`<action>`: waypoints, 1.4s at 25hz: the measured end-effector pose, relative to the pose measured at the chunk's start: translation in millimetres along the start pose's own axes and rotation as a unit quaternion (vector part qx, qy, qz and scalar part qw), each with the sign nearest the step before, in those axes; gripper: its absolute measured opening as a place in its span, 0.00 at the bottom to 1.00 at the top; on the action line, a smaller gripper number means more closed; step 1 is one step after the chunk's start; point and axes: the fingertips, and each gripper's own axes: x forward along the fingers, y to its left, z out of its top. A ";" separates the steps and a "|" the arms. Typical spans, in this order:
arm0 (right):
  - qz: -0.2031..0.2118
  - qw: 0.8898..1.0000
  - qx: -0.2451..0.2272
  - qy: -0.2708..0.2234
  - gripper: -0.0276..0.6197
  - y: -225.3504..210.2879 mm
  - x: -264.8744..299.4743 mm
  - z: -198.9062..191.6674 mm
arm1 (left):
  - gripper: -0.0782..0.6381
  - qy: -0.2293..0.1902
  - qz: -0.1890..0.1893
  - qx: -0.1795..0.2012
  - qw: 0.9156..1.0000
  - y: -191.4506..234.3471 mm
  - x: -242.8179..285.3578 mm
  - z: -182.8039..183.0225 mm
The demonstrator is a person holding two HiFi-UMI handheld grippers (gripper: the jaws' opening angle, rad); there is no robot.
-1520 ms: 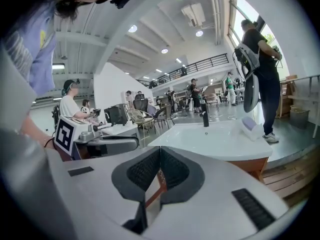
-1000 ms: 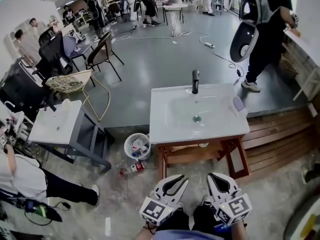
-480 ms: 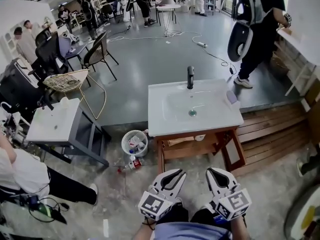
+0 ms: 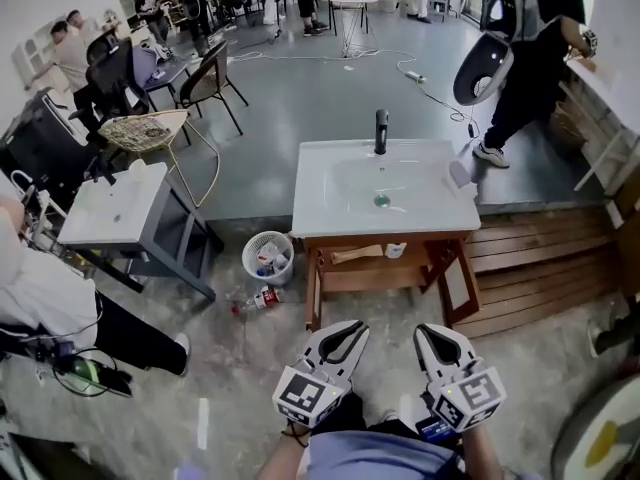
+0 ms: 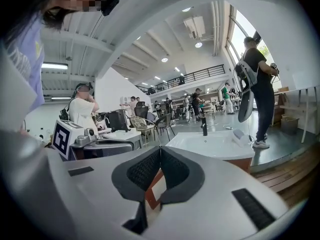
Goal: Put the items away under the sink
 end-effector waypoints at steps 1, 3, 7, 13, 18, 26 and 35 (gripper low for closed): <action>0.001 1.000 -0.001 0.001 0.07 0.5 -9.6 -3.2 | 0.18 0.002 0.002 0.001 1.000 -9.9 -3.0 -0.8; 0.003 1.000 -0.002 0.004 0.07 2.6 -29.1 -10.0 | 0.18 0.008 0.003 0.003 1.000 -31.2 -10.9 -3.3; 0.006 1.000 -0.001 0.006 0.07 9.1 -66.7 -25.3 | 0.18 0.016 0.007 0.009 1.000 -73.8 -28.9 -11.2; 0.025 1.000 -0.012 -0.002 0.07 23.0 -104.0 -41.3 | 0.18 0.024 0.031 0.011 0.999 -115.3 -55.0 -19.4; 0.032 0.999 -0.019 -0.009 0.07 26.0 -131.8 -48.2 | 0.18 0.023 0.041 0.014 0.999 -142.6 -64.6 -22.2; 0.021 0.999 -0.018 -0.021 0.07 18.2 -158.6 -50.3 | 0.18 0.024 0.029 0.033 0.999 -175.4 -63.7 -20.0; 0.009 0.999 -0.016 -0.030 0.07 12.1 -166.7 -50.5 | 0.18 0.021 0.026 0.047 0.998 -181.3 -65.3 -16.0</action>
